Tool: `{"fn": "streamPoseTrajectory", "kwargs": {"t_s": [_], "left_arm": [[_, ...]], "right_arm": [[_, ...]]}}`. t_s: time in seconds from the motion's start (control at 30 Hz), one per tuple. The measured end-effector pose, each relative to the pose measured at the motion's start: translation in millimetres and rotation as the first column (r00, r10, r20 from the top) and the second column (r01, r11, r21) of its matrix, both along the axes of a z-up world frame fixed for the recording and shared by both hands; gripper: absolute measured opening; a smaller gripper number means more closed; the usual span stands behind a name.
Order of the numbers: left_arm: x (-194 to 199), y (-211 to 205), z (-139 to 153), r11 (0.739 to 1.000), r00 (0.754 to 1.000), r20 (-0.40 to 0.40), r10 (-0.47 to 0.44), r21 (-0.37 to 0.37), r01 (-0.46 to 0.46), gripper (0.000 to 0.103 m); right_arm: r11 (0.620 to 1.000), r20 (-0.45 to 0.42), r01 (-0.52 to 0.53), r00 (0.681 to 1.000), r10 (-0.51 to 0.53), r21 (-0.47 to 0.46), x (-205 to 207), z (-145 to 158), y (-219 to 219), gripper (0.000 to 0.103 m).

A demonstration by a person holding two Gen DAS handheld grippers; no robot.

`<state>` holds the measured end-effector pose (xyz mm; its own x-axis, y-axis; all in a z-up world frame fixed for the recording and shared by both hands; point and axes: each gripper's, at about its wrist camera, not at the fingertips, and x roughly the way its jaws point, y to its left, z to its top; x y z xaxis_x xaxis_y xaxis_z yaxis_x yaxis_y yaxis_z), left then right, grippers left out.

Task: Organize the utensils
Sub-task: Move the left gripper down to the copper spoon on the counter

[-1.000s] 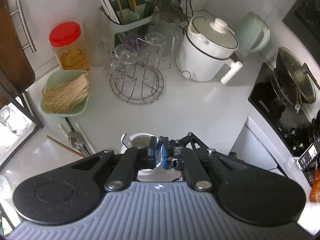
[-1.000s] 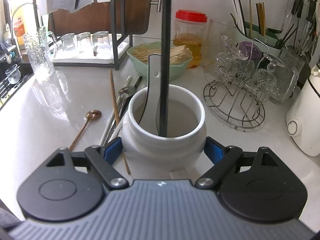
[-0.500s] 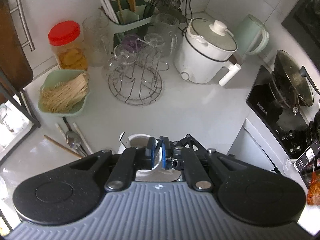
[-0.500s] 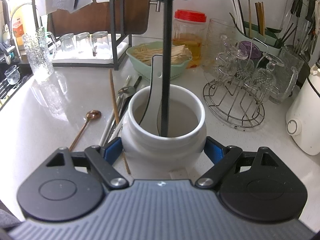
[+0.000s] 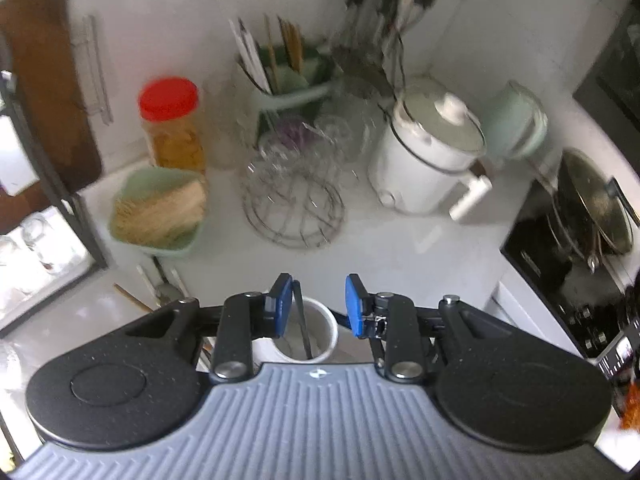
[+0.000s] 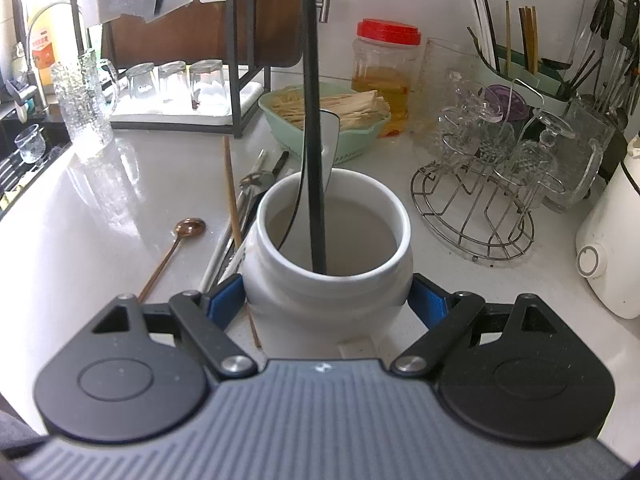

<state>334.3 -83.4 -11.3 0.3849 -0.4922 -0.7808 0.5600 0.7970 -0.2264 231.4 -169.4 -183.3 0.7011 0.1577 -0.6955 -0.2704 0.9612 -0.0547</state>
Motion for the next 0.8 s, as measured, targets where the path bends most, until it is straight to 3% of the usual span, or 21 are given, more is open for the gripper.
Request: {"fn": "streamPoseTrajectory", "kwargs": {"t_s": [0.5,0.8], "left_arm": [[-31.4,34.6,20.7,0.993,0.987,0.118,0.111,-0.053,-0.106,0.033],[-46.9,64.2,3.0,0.976,0.971,0.113,0.209,-0.082,-0.201,0.033]], "right_arm": [[1.0,0.008,0.012,1.0,-0.012,0.006,-1.0,-0.3,0.8,0.09],[0.999,0.008,0.03,1.0,-0.03,0.01,-1.4,0.0,1.7,0.09]]}}
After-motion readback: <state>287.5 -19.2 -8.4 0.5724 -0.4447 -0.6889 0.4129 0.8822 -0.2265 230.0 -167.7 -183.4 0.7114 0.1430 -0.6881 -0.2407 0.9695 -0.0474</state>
